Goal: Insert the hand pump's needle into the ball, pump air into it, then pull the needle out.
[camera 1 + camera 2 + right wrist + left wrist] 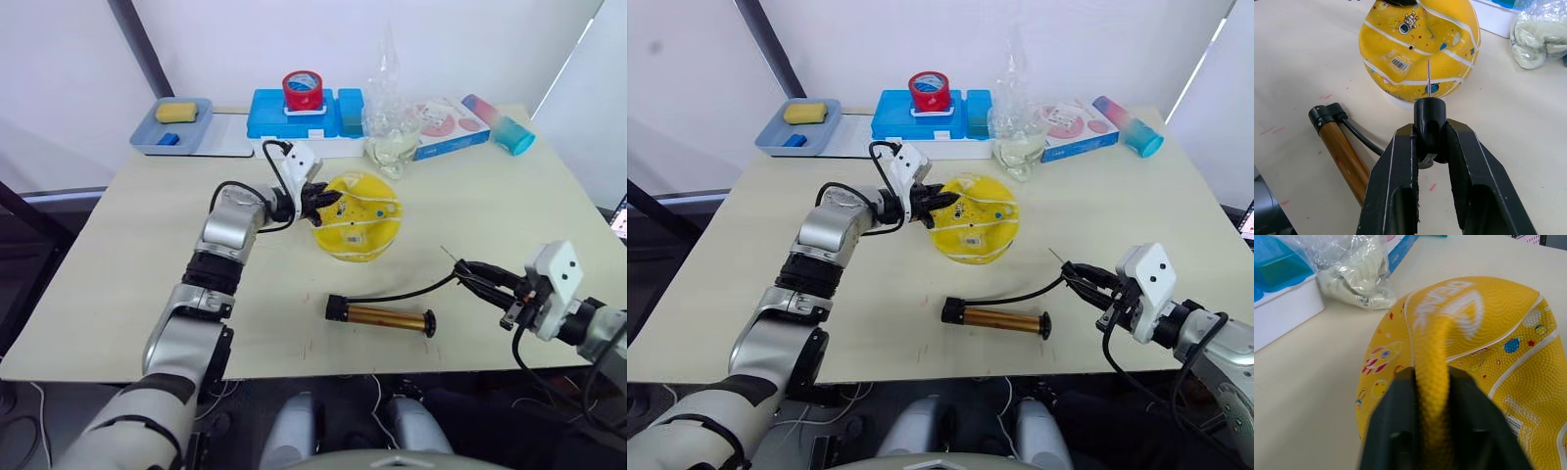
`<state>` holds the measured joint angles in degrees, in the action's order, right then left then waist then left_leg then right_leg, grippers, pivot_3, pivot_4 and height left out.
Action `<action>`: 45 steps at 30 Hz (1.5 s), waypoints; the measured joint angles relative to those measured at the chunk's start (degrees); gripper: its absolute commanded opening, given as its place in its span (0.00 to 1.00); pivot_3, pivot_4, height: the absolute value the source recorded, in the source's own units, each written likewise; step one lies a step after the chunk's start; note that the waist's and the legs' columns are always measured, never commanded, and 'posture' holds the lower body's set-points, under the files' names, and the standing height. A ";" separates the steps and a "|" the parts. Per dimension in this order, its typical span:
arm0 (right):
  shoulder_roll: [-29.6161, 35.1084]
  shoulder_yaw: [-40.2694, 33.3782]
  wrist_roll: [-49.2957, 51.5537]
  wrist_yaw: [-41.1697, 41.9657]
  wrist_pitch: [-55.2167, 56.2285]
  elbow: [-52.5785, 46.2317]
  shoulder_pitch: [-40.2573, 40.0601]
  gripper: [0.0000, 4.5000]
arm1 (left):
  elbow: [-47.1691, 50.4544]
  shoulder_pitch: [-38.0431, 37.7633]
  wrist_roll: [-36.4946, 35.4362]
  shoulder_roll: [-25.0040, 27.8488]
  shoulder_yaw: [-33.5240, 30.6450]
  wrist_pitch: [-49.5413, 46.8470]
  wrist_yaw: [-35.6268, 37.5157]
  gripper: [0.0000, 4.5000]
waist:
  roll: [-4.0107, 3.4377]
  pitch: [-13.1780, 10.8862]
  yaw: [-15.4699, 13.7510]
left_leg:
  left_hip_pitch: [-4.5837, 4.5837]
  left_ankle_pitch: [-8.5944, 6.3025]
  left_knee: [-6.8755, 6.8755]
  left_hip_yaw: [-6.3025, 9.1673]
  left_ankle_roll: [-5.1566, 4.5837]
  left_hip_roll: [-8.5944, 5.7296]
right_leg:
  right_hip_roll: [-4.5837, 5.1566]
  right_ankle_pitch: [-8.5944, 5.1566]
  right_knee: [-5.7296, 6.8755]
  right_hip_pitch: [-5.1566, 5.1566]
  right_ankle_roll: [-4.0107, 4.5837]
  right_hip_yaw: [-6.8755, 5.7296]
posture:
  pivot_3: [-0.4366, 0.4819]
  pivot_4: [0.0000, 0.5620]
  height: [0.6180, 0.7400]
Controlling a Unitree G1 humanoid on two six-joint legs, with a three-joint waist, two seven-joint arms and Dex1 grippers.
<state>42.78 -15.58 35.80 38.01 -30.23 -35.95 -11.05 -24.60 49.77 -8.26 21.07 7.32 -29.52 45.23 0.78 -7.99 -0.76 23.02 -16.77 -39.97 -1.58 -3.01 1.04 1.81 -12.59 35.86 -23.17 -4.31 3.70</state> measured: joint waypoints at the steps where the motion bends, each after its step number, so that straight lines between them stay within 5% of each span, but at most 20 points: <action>1: 0.00 0.00 0.13 -0.06 -0.44 -0.03 0.25 0.07 | 0.75 -0.59 -0.05 -0.03 -0.09 -0.04 -0.35 0.01 | 0.00 0.00 0.01 | 0.00 0.00 0.00 0.00 0.00 0.01 | 0.00 0.00 0.00 0.00 0.00 0.00 | 0.48 0.27 0.97; 22: 1.18 8.56 1.56 -4.98 -14.29 -1.74 14.19 0.07 | 15.13 -8.41 -0.78 -3.45 -2.21 -7.25 -11.34 0.01 | 0.00 0.00 0.03 | -0.02 0.00 0.00 -0.08 0.00 0.09 | 0.19 0.01 0.02 0.00 -0.01 0.01 | 0.48 0.27 0.97; 35: -0.83 16.90 6.54 -9.99 -39.03 7.12 39.47 0.07 | 21.75 -13.34 -0.73 -7.16 -2.79 -8.01 -18.92 0.01 | -0.01 0.01 0.04 | 0.04 0.01 0.00 0.40 0.02 0.02 | 0.36 -0.02 0.01 0.14 0.07 -0.59 | 0.48 0.27 0.97; 45: -9.48 20.76 5.49 -13.97 -57.25 19.12 56.04 0.07 | 25.71 -15.78 -0.33 -8.94 -2.15 -8.78 -21.73 0.01 | -0.10 0.05 0.02 | 0.31 0.13 0.05 1.47 0.26 -0.29 | 0.94 -0.27 0.02 0.37 0.50 -2.11 | 0.48 0.27 0.97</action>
<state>33.29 5.18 41.28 24.04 -87.48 -16.83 44.99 1.11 33.99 -8.59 12.13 5.17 -38.30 23.50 0.69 -7.94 -0.75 23.33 -16.64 -39.92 -0.10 -2.76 0.75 2.75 -12.86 35.88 -22.80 -3.81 1.59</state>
